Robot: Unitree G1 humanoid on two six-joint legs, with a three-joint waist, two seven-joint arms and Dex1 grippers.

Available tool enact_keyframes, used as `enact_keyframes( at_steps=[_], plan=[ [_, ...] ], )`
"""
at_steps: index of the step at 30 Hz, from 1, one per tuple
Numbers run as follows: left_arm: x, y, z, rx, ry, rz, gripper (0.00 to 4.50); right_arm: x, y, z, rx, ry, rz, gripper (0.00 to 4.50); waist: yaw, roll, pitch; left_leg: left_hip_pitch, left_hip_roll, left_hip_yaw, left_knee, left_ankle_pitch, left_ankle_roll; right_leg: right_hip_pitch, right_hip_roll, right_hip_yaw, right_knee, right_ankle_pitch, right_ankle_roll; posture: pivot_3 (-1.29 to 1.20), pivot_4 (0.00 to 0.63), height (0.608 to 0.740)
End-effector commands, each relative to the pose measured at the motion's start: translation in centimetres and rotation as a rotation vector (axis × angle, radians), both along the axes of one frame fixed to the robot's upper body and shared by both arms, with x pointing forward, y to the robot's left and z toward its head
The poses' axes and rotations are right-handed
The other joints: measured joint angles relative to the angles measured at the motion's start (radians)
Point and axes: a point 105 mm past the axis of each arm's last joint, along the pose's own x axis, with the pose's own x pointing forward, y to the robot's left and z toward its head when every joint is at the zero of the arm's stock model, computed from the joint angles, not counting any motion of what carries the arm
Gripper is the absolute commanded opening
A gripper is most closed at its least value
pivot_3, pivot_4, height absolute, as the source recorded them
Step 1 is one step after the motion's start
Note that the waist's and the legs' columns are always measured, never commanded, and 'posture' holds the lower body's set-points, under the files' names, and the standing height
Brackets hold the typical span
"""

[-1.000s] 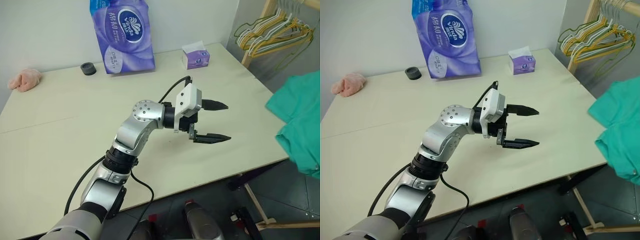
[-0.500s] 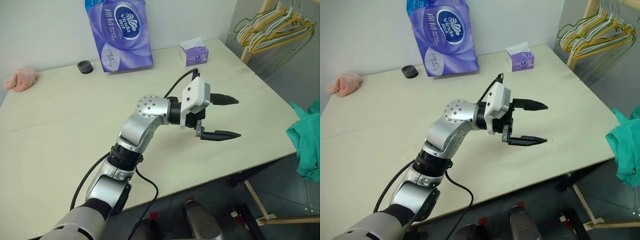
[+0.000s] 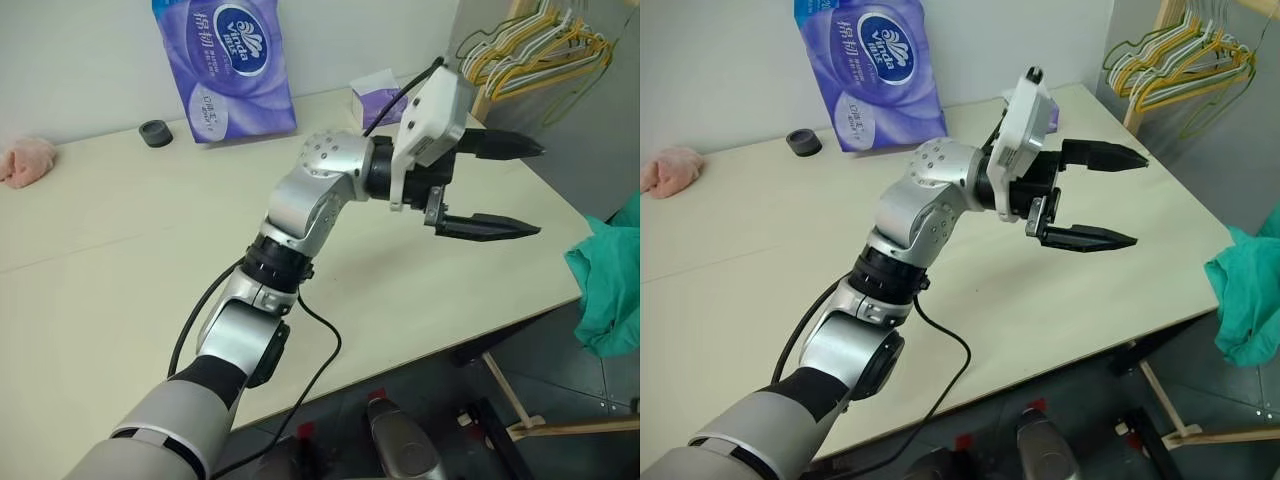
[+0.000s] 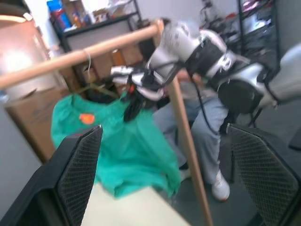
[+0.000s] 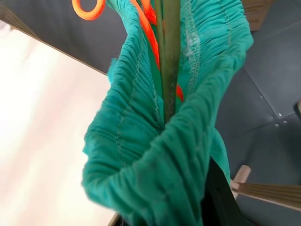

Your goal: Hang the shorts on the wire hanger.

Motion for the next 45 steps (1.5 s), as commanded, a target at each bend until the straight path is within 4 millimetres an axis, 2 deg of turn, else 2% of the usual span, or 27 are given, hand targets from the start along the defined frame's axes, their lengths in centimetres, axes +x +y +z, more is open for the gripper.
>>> enact_keyframes(
  at_steps=[1, 4, 7, 13, 15, 21, 27, 29, 31, 33, 38, 41, 43, 45],
  plan=[
    [-0.5, -0.4, 1.2, -0.027, -0.036, -0.048, 4.47, -0.6, -0.2, 1.8, -0.033, -0.066, -0.033, 0.0, -0.008, 0.0, 0.003, 0.0, 0.0, 0.001, 0.0, 0.0, 0.0, 0.0, 0.0, 0.001, 0.0, 0.0, 0.0, -0.43, 0.228, 0.74],
    [-0.4, -1.0, 1.0, -0.017, -0.045, -0.06, 4.5, -0.6, -0.2, 2.0, -0.036, -0.075, -0.043, 0.77, -0.016, -0.001, 0.008, 0.0, 0.0, 0.003, 0.0, 0.0, 0.001, 0.0, 0.0, 0.004, 0.0, 0.0, 0.001, -0.43, 0.228, 0.74],
    [-0.8, -1.5, 0.6, 0.0, -0.059, -0.086, 4.5, -0.4, 0.1, 2.6, -0.046, -0.1, -0.037, 1.75, -0.031, -0.003, 0.01, 0.0, 0.0, 0.005, -0.001, -0.001, 0.002, -0.001, 0.0, 0.007, 0.0, 0.0, 0.001, -0.43, 0.227, 0.74],
    [-1.3, -2.1, 0.3, 0.012, -0.073, -0.118, 4.5, 0.1, 1.0, 4.8, -0.091, -0.176, -0.01, 3.89, -0.053, -0.004, 0.011, 0.001, 0.0, 0.01, -0.004, -0.002, 0.004, -0.001, 0.0, 0.011, 0.0, -0.001, 0.003, -0.43, 0.222, 0.74],
    [-1.4, -2.2, 0.2, 0.016, -0.076, -0.119, 4.5, 0.3, 1.6, 5.9, -0.128, -0.202, 0.01, 4.48, -0.06, -0.004, 0.011, 0.002, 0.0, 0.011, -0.005, -0.002, 0.004, -0.001, 0.0, 0.012, 0.0, -0.001, 0.003, -0.43, 0.22, 0.74],
    [-1.2, -2.3, 0.1, 0.02, -0.078, -0.117, 4.5, 1.1, 2.7, 8.0, -0.333, -0.229, 0.049, 4.48, -0.069, -0.002, 0.01, 0.004, 0.0, 0.013, -0.008, -0.002, 0.004, -0.001, 0.0, 0.014, -0.001, -0.001, 0.004, -0.42, 0.214, 0.74],
    [-0.8, -2.1, -0.2, 0.029, -0.08, -0.097, 4.5, 2.1, 4.0, 11.1, -0.645, -0.309, 0.082, 4.48, -0.069, -0.001, 0.009, 0.004, 0.0, 0.013, -0.009, -0.002, 0.004, -0.002, 0.0, 0.014, -0.001, -0.001, 0.005, -0.4, 0.203, 0.74],
    [-0.5, -1.9, -0.4, 0.031, -0.077, -0.077, 4.5, 2.7, 5.2, 11.8, -0.744, -0.352, 0.142, 4.48, -0.069, -0.001, 0.009, 0.004, 0.0, 0.013, -0.009, -0.002, 0.004, -0.002, 0.0, 0.014, -0.002, -0.001, 0.005, -0.4, 0.2, 0.74],
    [-0.1, -1.7, -0.5, 0.031, -0.07, -0.047, 4.5, 3.4, 6.7, 11.7, -0.783, -0.389, 0.219, 4.48, -0.068, 0.0, 0.008, 0.004, 0.0, 0.013, -0.009, -0.002, 0.004, -0.002, 0.0, 0.014, -0.002, -0.001, 0.005, -0.39, 0.194, 0.74],
    [1.3, -1.1, -0.8, 0.022, -0.052, 0.056, 4.5, 4.6, 9.8, 10.0, -0.837, -0.395, 0.392, 4.48, -0.068, 0.0, 0.007, 0.004, 0.0, 0.013, -0.009, -0.002, 0.004, -0.002, 0.0, 0.014, -0.001, -0.001, 0.005, -0.37, 0.185, 0.74],
    [3.3, 0.9, -0.4, -0.046, 0.01, 0.226, 4.5, 6.0, 15.1, 6.0, -0.903, -0.441, 0.66, 4.48, -0.061, -0.001, 0.007, 0.004, 0.001, 0.012, -0.008, -0.002, 0.003, -0.002, 0.001, 0.014, 0.0, 0.001, 0.007, -0.3, 0.165, 0.74],
    [3.2, 2.1, 0.2, -0.096, 0.036, 0.271, 4.5, 6.4, 17.4, 3.4, -0.911, -0.467, 0.77, 4.48, -0.041, -0.001, 0.007, 0.004, 0.0, 0.011, -0.007, -0.002, 0.003, -0.003, -0.001, 0.013, 0.002, 0.002, 0.007, -0.27, 0.16, 0.74],
    [3.3, 3.8, 0.4, -0.145, 0.076, 0.325, 4.5, 6.7, 19.1, 1.0, -0.836, -0.492, 0.841, 4.48, -0.025, -0.001, 0.006, 0.004, 0.0, 0.008, -0.006, -0.002, 0.003, -0.003, -0.002, 0.011, 0.003, 0.003, 0.005, -0.24, 0.154, 0.74],
    [3.7, 5.2, 0.1, -0.177, 0.104, 0.396, 4.5, 6.9, 20.1, -0.5, -0.797, -0.507, 0.879, 4.48, -0.005, -0.001, 0.006, 0.004, 0.0, 0.005, -0.003, -0.002, 0.003, -0.003, -0.004, 0.01, 0.005, 0.004, 0.004, -0.22, 0.152, 0.74]
  ],
)
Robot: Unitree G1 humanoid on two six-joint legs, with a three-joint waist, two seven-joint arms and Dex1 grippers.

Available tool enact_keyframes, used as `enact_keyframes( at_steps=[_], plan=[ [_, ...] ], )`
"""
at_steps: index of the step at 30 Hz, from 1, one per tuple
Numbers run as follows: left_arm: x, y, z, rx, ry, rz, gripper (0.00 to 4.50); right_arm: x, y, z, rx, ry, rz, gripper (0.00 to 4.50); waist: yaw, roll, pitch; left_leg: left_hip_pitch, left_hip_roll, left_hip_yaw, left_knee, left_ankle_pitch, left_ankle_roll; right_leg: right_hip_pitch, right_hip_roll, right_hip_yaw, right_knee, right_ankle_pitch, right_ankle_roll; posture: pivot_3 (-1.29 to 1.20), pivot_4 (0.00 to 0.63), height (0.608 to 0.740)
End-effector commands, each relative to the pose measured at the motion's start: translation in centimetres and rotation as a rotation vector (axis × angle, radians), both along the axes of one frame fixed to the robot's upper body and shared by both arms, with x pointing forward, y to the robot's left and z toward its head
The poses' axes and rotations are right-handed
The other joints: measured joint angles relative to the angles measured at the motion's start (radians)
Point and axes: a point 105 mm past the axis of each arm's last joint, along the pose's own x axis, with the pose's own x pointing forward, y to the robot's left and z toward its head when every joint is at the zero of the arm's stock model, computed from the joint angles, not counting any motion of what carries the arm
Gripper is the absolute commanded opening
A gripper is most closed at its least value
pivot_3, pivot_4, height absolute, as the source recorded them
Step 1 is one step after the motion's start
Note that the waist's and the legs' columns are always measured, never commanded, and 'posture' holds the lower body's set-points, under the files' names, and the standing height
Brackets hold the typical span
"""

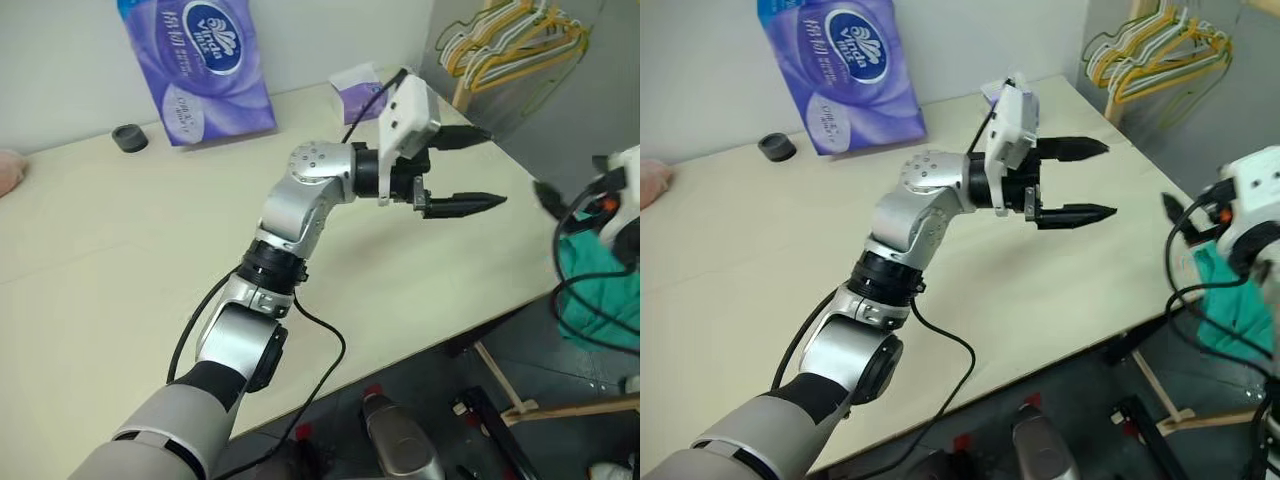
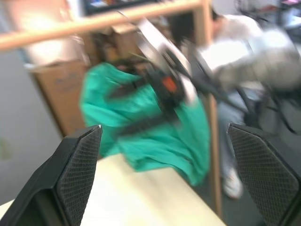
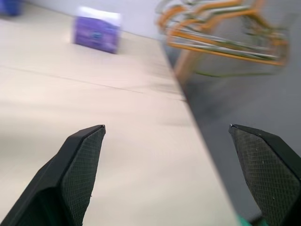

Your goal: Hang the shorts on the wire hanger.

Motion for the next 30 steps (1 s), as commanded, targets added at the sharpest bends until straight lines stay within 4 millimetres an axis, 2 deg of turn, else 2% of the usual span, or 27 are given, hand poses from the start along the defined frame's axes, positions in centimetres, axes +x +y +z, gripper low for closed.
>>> enact_keyframes(
  at_steps=[1, 4, 6, 8, 10, 11, 12, 14, 17, 21, 23, 26, 30],
  plan=[
    [0.6, 3.0, 0.6, -0.1, 0.034, 0.148, 4.5, -0.1, 2.4, -1.1, 0.007, -0.036, 0.108, 4.48, 0.021, 0.0, 0.0, 0.0, 0.0, -0.001, 0.002, 0.0, 0.0, 0.0, 0.0, 0.0, 0.001, 0.0, -0.001, -0.21, 0.149, 0.74],
    [3.5, 7.4, -2.1, -0.148, 0.13, 0.465, 4.5, 0.7, 4.3, -3.4, 0.041, -0.023, 0.162, 4.48, 0.05, 0.001, -0.004, 0.0, 0.0, -0.003, 0.006, 0.0, 0.0, 0.0, -0.001, -0.002, 0.003, 0.003, -0.002, -0.17, 0.146, 0.74],
    [5.7, 11.1, -4.7, -0.162, 0.174, 0.74, 4.5, 1.2, 5.6, -4.5, 0.033, -0.026, 0.203, 4.48, 0.071, 0.0, -0.005, 0.0, 0.0, -0.003, 0.006, 0.0, 0.0, 0.0, 0.0, -0.003, 0.003, 0.004, -0.002, -0.15, 0.141, 0.74],
    [6.9, 15.0, -7.2, -0.161, 0.189, 1.01, 4.5, 1.6, 6.7, -5.6, 0.041, -0.016, 0.235, 4.48, 0.095, -0.001, -0.006, -0.001, 0.0, -0.003, 0.007, 0.0, 0.0, -0.001, -0.001, -0.004, 0.003, 0.006, -0.002, -0.13, 0.137, 0.74],
    [7.2, 17.9, -9.4, -0.167, 0.231, 1.191, 4.5, 1.9, 7.5, -6.4, 0.075, -0.007, 0.249, 4.48, 0.128, -0.002, -0.007, -0.002, 0.0, -0.004, 0.007, 0.0, -0.001, -0.001, -0.001, -0.005, 0.003, 0.007, -0.003, -0.09, 0.133, 0.74],
    [7.0, 20.5, -11.3, -0.142, 0.247, 1.351, 4.5, 2.2, 8.4, -7.2, 0.084, 0.005, 0.266, 4.48, 0.146, -0.003, -0.008, -0.002, 0.0, -0.004, 0.007, 0.001, -0.002, -0.002, -0.002, -0.006, 0.003, 0.007, -0.004, -0.08, 0.131, 0.74],
    [6.4, 22.5, -12.9, -0.107, 0.242, 1.477, 4.5, 2.4, 9.1, -8.0, 0.091, 0.013, 0.275, 4.48, 0.156, -0.005, -0.01, -0.004, 0.0, -0.005, 0.007, 0.002, -0.004, -0.004, -0.002, -0.007, 0.003, 0.008, -0.005, -0.06, 0.131, 0.74],
    [4.9, 25.2, -15.0, -0.075, 0.25, 1.637, 4.5, 2.9, 10.3, -9.3, 0.12, 0.031, 0.277, 4.48, 0.181, -0.009, -0.014, -0.004, 0.001, -0.006, 0.007, 0.002, -0.005, -0.004, -0.002, -0.01, 0.003, 0.008, -0.005, -0.03, 0.129, 0.74],
    [3.1, 26.9, -16.8, -0.066, 0.284, 1.727, 4.5, 3.6, 11.8, -10.6, 0.181, 0.055, 0.265, 4.48, 0.227, -0.014, -0.019, -0.005, 0.002, -0.011, 0.006, 0.004, -0.007, -0.005, -0.003, -0.016, 0.003, 0.009, -0.007, 0.02, 0.125, 0.74],
    [2.2, 27.2, -17.4, -0.067, 0.303, 1.736, 4.5, 3.6, 13.0, -11.7, 0.212, 0.08, 0.278, 4.48, 0.31, -0.016, -0.02, -0.01, 0.002, -0.019, 0.007, 0.009, -0.014, -0.006, -0.003, -0.024, 0.001, 0.013, -0.013, 0.06, 0.121, 0.74],
    [1.9, 27.6, -17.5, -0.063, 0.29, 1.755, 4.5, 3.4, 13.4, -12.3, 0.221, 0.094, 0.285, 4.48, 0.335, -0.017, -0.023, -0.01, 0.001, -0.024, 0.007, 0.011, -0.016, -0.005, -0.003, -0.029, 0.001, 0.015, -0.016, 0.1, 0.108, 0.74],
    [1.5, 27.9, -17.7, -0.066, 0.294, 1.759, 4.5, 3.2, 13.9, -12.8, 0.228, 0.111, 0.304, 4.48, 0.348, -0.017, -0.036, -0.01, 0.001, -0.027, 0.007, 0.014, -0.019, -0.004, -0.002, -0.031, 0.001, 0.016, -0.017, 0.11, 0.102, 0.74],
    [1.7, 27.7, -17.7, -0.068, 0.3, 1.749, 4.5, 3.6, 14.0, -12.5, 0.223, 0.105, 0.313, 4.48, 0.349, -0.019, -0.038, -0.01, 0.002, -0.032, 0.007, 0.016, -0.019, -0.003, -0.001, -0.036, 0.002, 0.017, -0.02, 0.11, 0.117, 0.74]
  ],
)
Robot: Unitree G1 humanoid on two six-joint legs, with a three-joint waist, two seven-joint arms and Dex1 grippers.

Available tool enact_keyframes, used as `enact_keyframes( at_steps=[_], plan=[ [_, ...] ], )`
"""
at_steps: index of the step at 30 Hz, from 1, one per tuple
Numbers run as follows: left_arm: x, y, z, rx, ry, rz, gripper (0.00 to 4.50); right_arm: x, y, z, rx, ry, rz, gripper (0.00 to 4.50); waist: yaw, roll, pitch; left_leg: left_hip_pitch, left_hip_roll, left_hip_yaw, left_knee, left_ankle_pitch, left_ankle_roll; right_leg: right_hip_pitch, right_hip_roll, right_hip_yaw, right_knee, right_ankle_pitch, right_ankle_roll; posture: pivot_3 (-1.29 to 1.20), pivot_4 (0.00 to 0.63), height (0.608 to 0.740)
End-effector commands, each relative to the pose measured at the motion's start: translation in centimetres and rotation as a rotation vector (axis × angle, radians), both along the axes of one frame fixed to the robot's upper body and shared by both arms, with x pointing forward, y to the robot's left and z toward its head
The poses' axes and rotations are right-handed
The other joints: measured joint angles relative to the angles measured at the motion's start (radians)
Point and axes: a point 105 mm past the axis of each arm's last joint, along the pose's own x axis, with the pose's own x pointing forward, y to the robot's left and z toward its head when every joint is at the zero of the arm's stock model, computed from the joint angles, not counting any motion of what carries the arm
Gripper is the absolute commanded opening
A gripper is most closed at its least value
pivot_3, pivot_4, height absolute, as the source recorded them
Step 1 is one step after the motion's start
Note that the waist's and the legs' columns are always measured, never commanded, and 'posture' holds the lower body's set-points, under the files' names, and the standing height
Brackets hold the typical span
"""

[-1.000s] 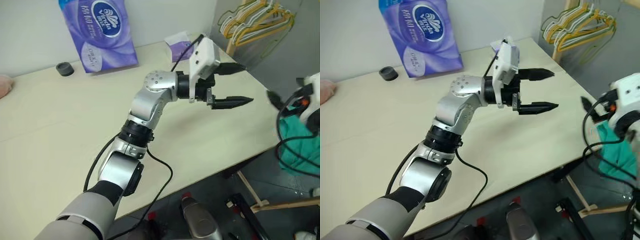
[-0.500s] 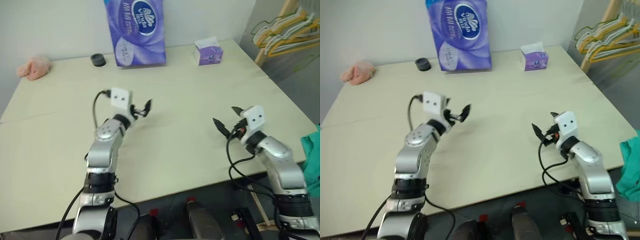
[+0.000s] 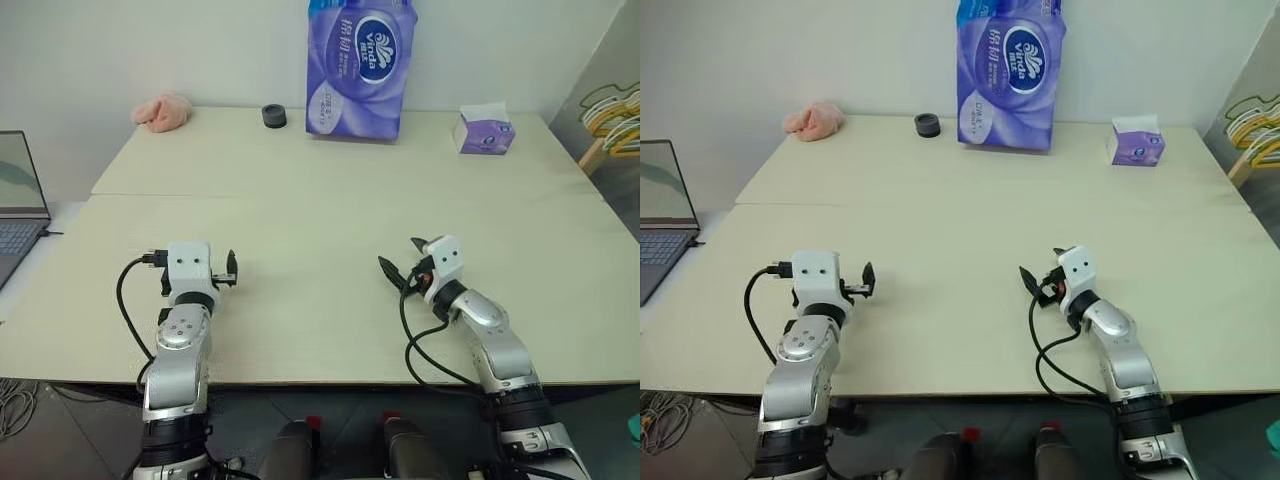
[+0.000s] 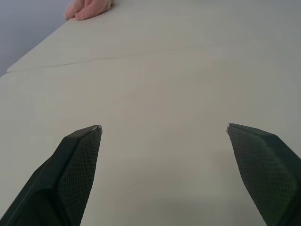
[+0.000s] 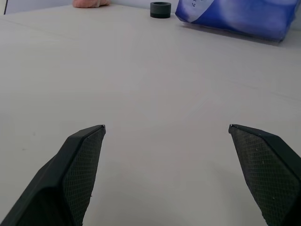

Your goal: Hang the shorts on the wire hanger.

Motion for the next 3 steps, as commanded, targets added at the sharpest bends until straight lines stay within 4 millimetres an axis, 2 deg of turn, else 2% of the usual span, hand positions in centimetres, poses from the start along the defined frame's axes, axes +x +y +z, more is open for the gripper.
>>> enact_keyframes(
  at_steps=[1, 3],
  plan=[
    [0.21, -0.48, 2.01, 0.018, -0.077, -0.017, 4.5, 0.43, -0.07, 1.2, -0.003, -0.049, 0.003, 4.48, 0.0, 0.0, 0.0, 0.0, 0.0, -0.001, 0.0, 0.001, 0.0, 0.001, 0.0, -0.001, 0.0, 0.001, -0.001, 0.11, 0.119, 0.74],
    [0.45, -1.23, 2.29, 0.017, -0.089, -0.05, 4.5, 0.62, -0.32, 1.42, -0.004, -0.057, -0.005, 4.48, 0.0, 0.0, 0.0, 0.0, 0.0, -0.003, 0.0, 0.002, 0.001, 0.002, 0.0, -0.004, 0.0, 0.001, -0.002, 0.1, 0.123, 0.74]
  ],
)
